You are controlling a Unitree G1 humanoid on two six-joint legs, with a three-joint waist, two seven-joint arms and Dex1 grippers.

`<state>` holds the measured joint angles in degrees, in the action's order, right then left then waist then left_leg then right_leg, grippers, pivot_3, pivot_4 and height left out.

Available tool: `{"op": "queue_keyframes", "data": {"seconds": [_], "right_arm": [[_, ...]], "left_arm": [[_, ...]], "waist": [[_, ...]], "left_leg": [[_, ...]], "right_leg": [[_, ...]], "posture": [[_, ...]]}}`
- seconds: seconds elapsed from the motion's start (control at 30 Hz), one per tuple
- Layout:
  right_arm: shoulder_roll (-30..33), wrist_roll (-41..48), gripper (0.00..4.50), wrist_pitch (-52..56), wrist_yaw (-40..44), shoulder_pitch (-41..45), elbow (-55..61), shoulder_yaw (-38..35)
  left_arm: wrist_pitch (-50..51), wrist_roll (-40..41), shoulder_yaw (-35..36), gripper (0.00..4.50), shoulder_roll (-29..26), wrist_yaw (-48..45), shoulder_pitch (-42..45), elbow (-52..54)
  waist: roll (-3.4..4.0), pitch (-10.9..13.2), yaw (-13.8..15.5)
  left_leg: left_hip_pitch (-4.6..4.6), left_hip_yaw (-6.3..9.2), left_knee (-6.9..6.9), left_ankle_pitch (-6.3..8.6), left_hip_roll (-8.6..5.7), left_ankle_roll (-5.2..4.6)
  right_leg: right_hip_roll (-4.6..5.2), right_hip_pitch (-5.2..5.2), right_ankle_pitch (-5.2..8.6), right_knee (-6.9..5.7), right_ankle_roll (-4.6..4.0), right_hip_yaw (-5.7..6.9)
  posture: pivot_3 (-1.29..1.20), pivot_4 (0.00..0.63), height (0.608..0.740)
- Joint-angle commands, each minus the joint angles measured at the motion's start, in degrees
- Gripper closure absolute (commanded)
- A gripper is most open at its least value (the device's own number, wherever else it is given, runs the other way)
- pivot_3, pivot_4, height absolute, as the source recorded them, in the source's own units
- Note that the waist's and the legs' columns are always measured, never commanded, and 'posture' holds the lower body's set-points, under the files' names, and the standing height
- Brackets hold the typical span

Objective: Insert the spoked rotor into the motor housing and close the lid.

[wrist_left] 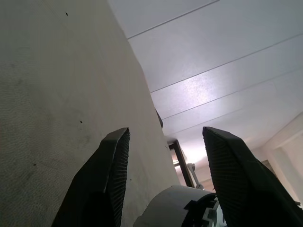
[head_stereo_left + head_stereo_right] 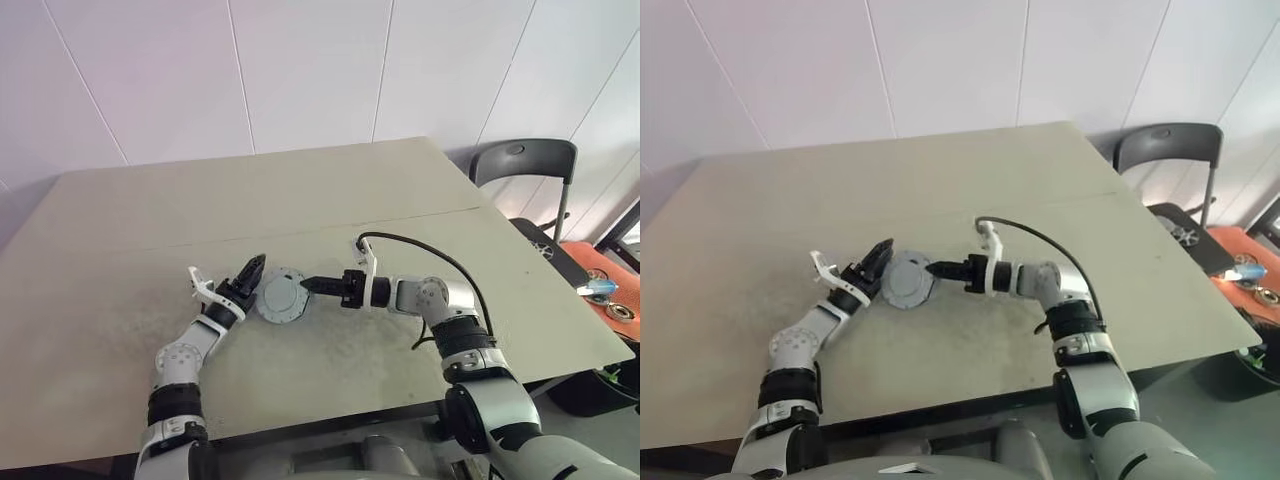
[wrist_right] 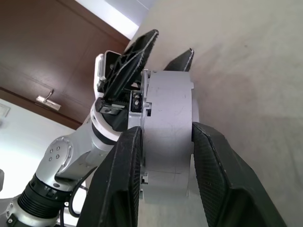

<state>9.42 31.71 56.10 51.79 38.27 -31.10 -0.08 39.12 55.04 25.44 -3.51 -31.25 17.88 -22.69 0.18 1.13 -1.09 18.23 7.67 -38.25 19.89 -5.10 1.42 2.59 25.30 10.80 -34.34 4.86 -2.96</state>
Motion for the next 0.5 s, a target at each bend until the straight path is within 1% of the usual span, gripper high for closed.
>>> {"op": "queue_keyframes", "data": {"seconds": [0.03,0.13,0.37,0.47,0.5], "right_arm": [[0.0,-0.7,3.02,-0.2,0.2,1.9,-0.4,0.5],[0.0,-1.8,3.02,-0.8,-0.7,2.4,-2.0,0.6],[-0.5,-6.1,3.02,-4.3,-6.3,4.8,-10.5,0.1],[-0.3,-6.7,3.02,-4.8,-5.9,5.1,-11.6,0.7],[-0.2,-6.7,2.77,-4.8,-5.6,5.0,-11.4,0.8]], "left_arm": [[1.4,0.4,-0.8,1.89,0.5,-0.2,-0.8,1.9],[1.6,0.3,-0.4,1.89,0.3,-0.1,-0.8,2.0],[1.6,-0.1,-0.5,1.89,0.2,0.3,-0.5,2.8],[1.6,-0.4,-0.5,1.89,0.3,0.2,-0.5,2.8],[1.6,-0.4,-0.6,1.89,0.3,0.2,-0.5,2.8]], "waist": [[0.01,0.0,0.0],[0.01,0.0,0.0],[0.02,0.0,0.1],[0.04,0.0,0.1],[0.04,0.0,0.1]], "left_leg": [[-0.01,0.0,0.02,0.0,0.02,0.0],[-0.02,0.0,0.02,0.0,0.03,0.0],[-0.14,0.0,0.01,0.0,0.02,0.0],[-0.53,0.02,0.04,0.16,0.02,-0.28],[-0.82,0.02,0.07,0.18,0.03,-0.32]], "right_leg": [[-0.01,0.0,0.0,0.0,0.0,0.0],[-0.02,0.0,0.0,-0.02,0.0,0.0],[-0.01,-0.13,0.0,-0.04,0.0,0.0],[-0.03,-0.54,0.0,-0.02,-0.01,0.01],[-0.05,-0.86,0.01,0.02,0.0,0.03]], "posture": [[0.0,0.0,0.74],[0.0,0.0,0.74],[0.0,0.0,0.74],[0.0,0.0,0.74],[0.0,0.0,0.74]]}}
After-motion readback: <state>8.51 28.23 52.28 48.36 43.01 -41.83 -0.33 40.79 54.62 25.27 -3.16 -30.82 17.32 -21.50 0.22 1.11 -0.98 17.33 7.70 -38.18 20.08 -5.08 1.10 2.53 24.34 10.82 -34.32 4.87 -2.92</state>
